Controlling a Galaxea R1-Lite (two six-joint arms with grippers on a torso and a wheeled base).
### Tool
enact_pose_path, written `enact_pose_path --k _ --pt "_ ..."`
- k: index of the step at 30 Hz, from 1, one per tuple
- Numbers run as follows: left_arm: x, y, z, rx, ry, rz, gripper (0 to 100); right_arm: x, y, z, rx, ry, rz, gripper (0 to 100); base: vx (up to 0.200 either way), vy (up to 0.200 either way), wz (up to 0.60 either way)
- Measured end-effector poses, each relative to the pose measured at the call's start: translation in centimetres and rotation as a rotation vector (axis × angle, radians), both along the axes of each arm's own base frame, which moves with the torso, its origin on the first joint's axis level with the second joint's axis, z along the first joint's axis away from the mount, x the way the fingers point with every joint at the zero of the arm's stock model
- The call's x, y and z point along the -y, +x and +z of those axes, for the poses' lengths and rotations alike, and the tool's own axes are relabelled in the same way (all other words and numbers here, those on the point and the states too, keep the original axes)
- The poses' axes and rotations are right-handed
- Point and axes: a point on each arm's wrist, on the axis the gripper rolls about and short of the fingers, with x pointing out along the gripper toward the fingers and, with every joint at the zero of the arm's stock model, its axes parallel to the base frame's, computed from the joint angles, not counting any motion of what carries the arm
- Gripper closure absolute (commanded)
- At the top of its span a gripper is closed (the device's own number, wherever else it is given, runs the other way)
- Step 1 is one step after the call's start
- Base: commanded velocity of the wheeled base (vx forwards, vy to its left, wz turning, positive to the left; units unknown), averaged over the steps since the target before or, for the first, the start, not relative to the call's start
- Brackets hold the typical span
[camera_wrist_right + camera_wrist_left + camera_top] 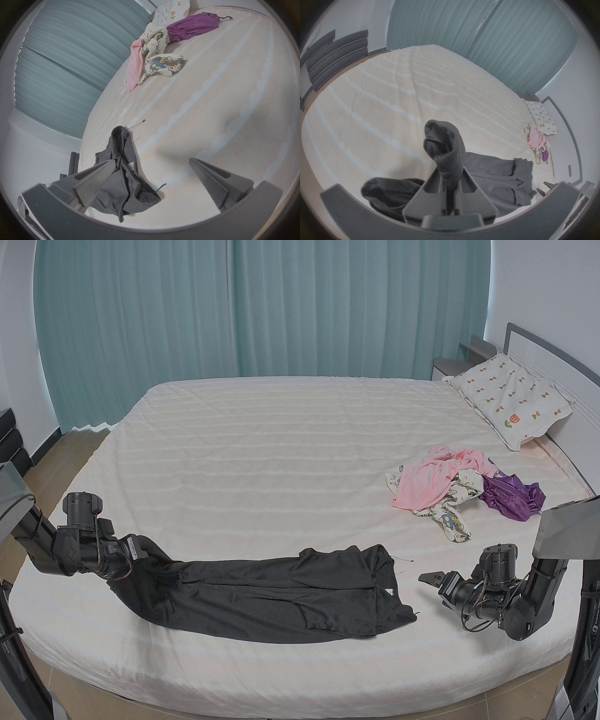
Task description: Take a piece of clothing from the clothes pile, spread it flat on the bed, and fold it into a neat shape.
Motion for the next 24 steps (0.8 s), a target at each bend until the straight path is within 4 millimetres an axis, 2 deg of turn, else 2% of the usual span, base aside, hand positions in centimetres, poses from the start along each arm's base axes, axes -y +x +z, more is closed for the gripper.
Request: enact_pose_path --k 6,16,24 --pt "4.0 -0.2 1.4 -0.003 -0.023 -0.015 100 0.0 0.0 0.0 0.0 0.001 0.002 0 0.0 0.0 0.0" --pt "11.5 -1.0 2.3 -0.019 -0.011 -0.081 100 -0.2 -0.1 0.1 -0.017 0.055 -0.03 0 0.0 -0.2 0.0" --pt "15.8 -1.1 3.1 -0.022 -0.01 -0.113 100 -0.5 0.0 0.1 0.001 0.072 -0.027 0 0.0 -0.2 0.0"
